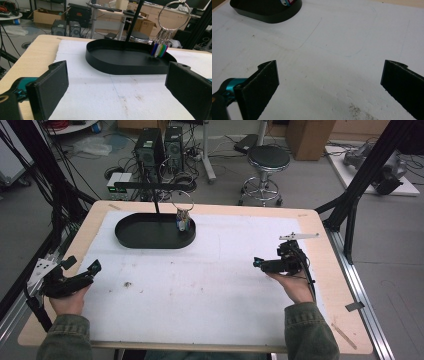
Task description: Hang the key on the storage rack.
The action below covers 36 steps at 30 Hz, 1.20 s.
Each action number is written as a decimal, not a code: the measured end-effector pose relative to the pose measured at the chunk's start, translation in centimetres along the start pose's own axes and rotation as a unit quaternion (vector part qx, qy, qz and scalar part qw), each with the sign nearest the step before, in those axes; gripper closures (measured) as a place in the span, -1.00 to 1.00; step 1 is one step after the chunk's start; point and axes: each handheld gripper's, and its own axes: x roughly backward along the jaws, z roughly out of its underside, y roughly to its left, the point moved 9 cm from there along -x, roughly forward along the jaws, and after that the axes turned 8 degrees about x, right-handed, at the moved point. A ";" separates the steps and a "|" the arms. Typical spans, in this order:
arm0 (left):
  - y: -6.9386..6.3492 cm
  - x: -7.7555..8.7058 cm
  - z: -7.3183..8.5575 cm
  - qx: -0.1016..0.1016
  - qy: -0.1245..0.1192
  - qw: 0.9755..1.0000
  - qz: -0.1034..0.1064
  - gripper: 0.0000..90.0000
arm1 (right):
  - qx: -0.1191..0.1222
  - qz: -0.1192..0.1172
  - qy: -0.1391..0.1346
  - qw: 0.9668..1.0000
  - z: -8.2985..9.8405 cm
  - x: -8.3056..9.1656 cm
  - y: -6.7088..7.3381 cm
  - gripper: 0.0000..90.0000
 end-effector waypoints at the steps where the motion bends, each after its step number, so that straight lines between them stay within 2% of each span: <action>1: 0.0 0.0 0.0 0.000 0.000 1.000 -0.001 -0.88 | -0.004 0.000 -0.001 1.000 0.3 0.0 -0.1 -0.99; 11: 0.0 0.1 0.1 0.003 0.000 1.000 0.000 -0.88 | -0.018 0.015 0.006 1.000 2.7 0.3 -0.7 -0.99; 18: -0.1 0.2 0.2 0.002 0.004 1.000 0.004 -0.88 | -0.016 0.036 0.009 0.999 4.6 0.4 -1.0 -0.99; 25: -0.2 0.2 0.3 -0.001 0.009 1.000 0.006 -0.88 | -0.024 0.032 -0.001 0.999 6.0 0.5 -0.4 -0.99; 31: -0.2 0.3 0.4 -0.002 0.011 1.000 0.006 -0.88 | -0.032 0.043 -0.008 0.999 7.7 0.7 -0.5 -0.99; 36: -0.2 0.3 0.4 0.000 0.011 1.000 0.007 -0.88 | -0.034 0.056 -0.020 0.998 8.4 1.2 -0.7 -0.99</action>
